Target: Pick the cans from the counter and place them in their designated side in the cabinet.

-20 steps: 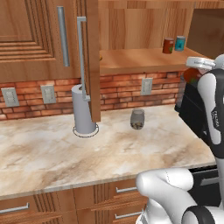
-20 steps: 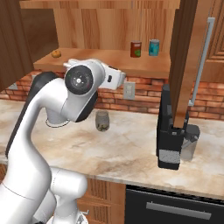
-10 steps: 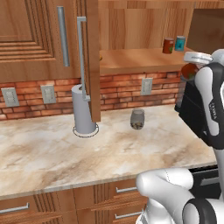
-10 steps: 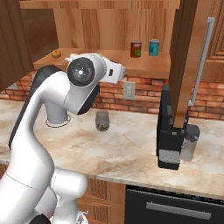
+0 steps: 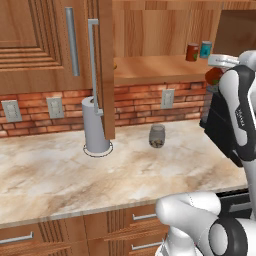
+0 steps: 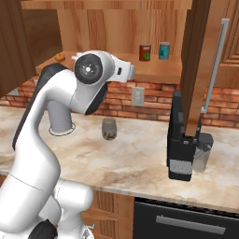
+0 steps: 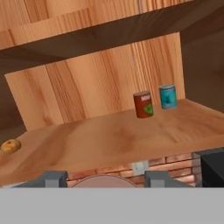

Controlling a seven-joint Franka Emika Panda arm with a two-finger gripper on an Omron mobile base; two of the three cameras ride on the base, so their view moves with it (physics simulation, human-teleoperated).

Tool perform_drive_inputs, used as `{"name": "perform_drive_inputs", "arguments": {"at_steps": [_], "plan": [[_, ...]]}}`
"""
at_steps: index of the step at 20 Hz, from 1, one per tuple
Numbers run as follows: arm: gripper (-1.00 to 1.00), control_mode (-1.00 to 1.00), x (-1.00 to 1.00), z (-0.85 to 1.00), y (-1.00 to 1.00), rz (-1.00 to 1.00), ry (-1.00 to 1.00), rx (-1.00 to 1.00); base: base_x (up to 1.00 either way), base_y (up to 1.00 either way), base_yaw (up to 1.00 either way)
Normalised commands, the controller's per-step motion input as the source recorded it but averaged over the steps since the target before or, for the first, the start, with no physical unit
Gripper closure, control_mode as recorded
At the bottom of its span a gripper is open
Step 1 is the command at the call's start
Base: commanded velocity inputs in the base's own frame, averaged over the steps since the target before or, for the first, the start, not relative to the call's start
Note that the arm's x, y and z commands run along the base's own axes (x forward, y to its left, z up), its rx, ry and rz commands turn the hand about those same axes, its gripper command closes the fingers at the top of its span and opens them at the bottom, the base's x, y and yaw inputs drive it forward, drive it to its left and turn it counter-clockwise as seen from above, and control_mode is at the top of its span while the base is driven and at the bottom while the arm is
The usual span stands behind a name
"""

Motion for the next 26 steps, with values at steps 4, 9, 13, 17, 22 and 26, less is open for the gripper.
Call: {"name": "perform_drive_inputs", "arguments": {"at_steps": [4, 9, 13, 17, 22, 26], "plan": [[1.0, -1.0, 0.16, 0.07, 0.0, 0.0, 0.0, 0.0, 0.0, 0.0, 0.0], [1.0, -1.0, 0.17, 0.06, 0.0, 0.0, 0.0, -0.01, 0.0, 0.0, 0.0], [1.0, -1.0, 0.17, 0.02, 0.0, 0.0, 0.0, -0.02, 0.0, 0.0, 0.0], [1.0, -1.0, 0.21, 0.01, 0.0, 0.0, 0.0, -0.02, 0.0, 0.0, 0.0], [1.0, -1.0, 0.21, 0.0, 0.0, 0.0, 0.0, -0.02, 0.0, 0.0, 0.0], [1.0, -1.0, 0.21, 0.03, 0.0, 0.0, 0.0, -0.02, 0.0, 0.0, 0.0]]}}
